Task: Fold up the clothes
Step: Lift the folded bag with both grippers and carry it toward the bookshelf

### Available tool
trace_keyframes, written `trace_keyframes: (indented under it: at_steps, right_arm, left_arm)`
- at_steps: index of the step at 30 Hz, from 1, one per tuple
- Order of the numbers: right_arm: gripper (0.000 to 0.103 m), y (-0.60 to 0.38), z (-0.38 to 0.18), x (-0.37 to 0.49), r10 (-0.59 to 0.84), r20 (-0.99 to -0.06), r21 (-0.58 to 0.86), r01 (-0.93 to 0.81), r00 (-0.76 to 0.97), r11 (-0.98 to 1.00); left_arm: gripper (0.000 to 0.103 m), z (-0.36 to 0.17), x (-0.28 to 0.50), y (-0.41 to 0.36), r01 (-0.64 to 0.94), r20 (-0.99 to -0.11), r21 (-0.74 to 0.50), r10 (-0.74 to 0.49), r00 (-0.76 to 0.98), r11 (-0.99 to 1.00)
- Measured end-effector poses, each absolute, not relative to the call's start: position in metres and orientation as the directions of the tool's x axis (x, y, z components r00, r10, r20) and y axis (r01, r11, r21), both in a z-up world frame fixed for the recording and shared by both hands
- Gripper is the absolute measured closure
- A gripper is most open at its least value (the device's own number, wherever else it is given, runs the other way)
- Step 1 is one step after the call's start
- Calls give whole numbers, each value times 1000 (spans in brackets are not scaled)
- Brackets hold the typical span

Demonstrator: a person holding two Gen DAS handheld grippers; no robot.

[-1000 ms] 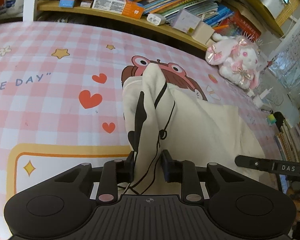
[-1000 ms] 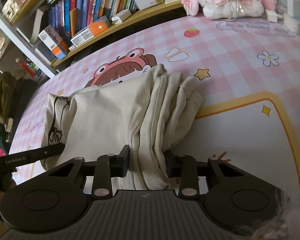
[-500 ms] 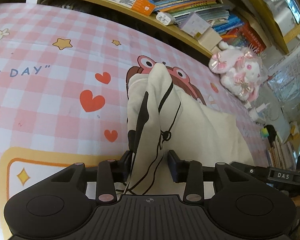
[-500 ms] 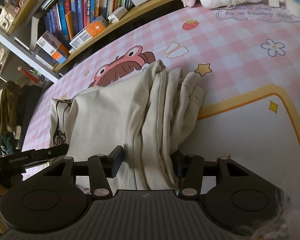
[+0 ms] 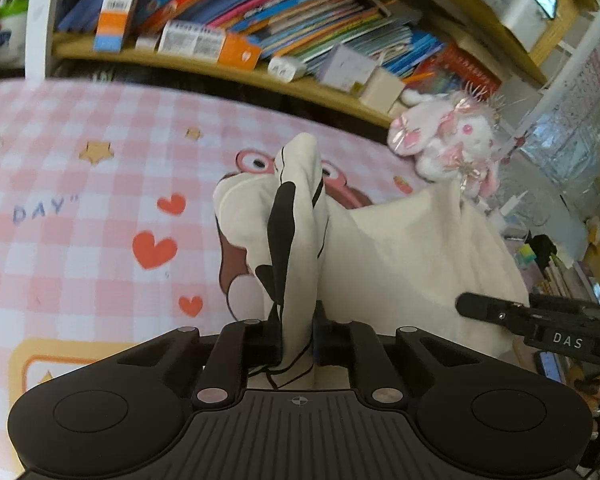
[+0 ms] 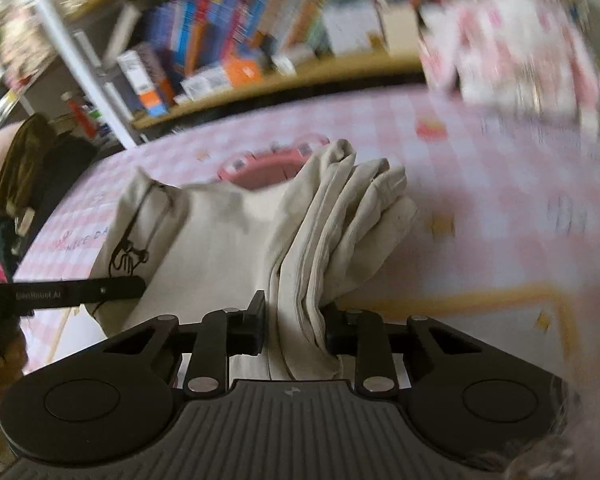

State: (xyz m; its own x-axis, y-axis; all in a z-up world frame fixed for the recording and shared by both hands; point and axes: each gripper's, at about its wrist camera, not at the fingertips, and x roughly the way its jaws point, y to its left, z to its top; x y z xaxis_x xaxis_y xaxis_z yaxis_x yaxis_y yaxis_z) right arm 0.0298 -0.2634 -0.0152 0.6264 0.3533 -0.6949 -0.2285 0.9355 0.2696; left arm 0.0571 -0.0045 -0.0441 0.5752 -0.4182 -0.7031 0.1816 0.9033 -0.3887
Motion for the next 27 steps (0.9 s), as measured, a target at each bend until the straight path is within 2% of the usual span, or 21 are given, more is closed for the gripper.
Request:
trace_keyframes:
  at_steps: [4,27]
  right_arm:
    - [79,-256,-2,25,334,-667,201,-270,666,941]
    - [79,-237,24,2,335,-610,210,-262,718,942]
  left_arm:
    - [92,-35,56,-1,183,-684,-391,-418,597,902]
    - [92,-7,32,31,225,-606,-398,-439,663,889]
